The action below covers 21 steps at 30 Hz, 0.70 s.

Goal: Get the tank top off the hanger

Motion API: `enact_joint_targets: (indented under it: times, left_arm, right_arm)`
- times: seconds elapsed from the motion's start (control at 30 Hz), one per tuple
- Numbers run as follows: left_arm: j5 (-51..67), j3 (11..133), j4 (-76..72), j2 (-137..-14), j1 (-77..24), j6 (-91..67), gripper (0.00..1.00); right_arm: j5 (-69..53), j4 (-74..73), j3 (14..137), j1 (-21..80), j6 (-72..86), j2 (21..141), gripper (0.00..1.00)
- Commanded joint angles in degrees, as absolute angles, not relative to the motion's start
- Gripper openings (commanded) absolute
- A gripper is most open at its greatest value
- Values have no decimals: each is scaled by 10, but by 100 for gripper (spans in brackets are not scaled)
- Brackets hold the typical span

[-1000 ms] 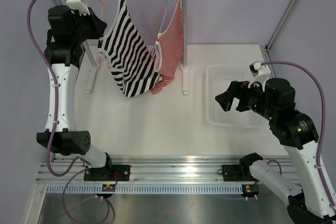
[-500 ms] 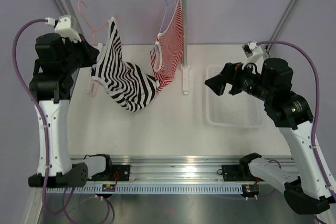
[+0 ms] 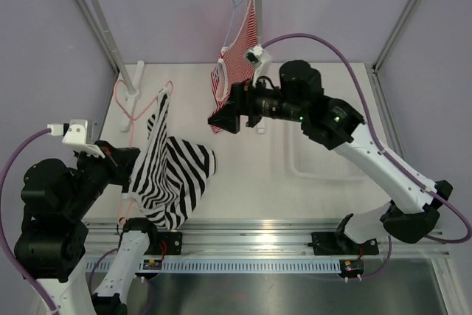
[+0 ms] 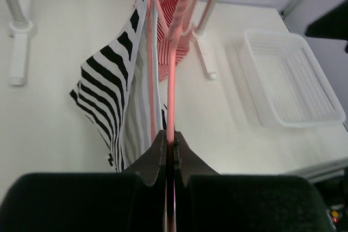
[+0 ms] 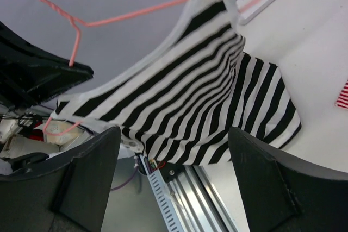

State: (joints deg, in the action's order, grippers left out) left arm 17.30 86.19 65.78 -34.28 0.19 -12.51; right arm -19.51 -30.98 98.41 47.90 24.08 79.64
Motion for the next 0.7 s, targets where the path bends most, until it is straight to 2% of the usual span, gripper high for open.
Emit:
enact_joint_targets:
  times: [0.0, 0.13, 0.47, 0.53, 0.6, 0.67]
  left_arm:
    - [263, 825, 636, -341, -21, -133, 0]
    - [320, 795, 598, -322, -28, -142, 0]
    - [376, 754, 538, -326, -33, -167, 0]
    - [385, 758, 532, -328, -33, -169, 0]
    - [375, 760, 533, -328, -33, -169, 0]
    - [374, 759, 534, -326, -33, -166, 0]
  right_arm:
    - [-58, -263, 1014, 558, 227, 841, 87]
    - [80, -231, 997, 598, 221, 872, 79]
    - [147, -238, 1029, 620, 184, 951, 64]
    - [162, -234, 1031, 620, 178, 962, 57]
    - [184, -242, 1036, 620, 167, 971, 41]
    - [213, -250, 1043, 620, 157, 976, 37]
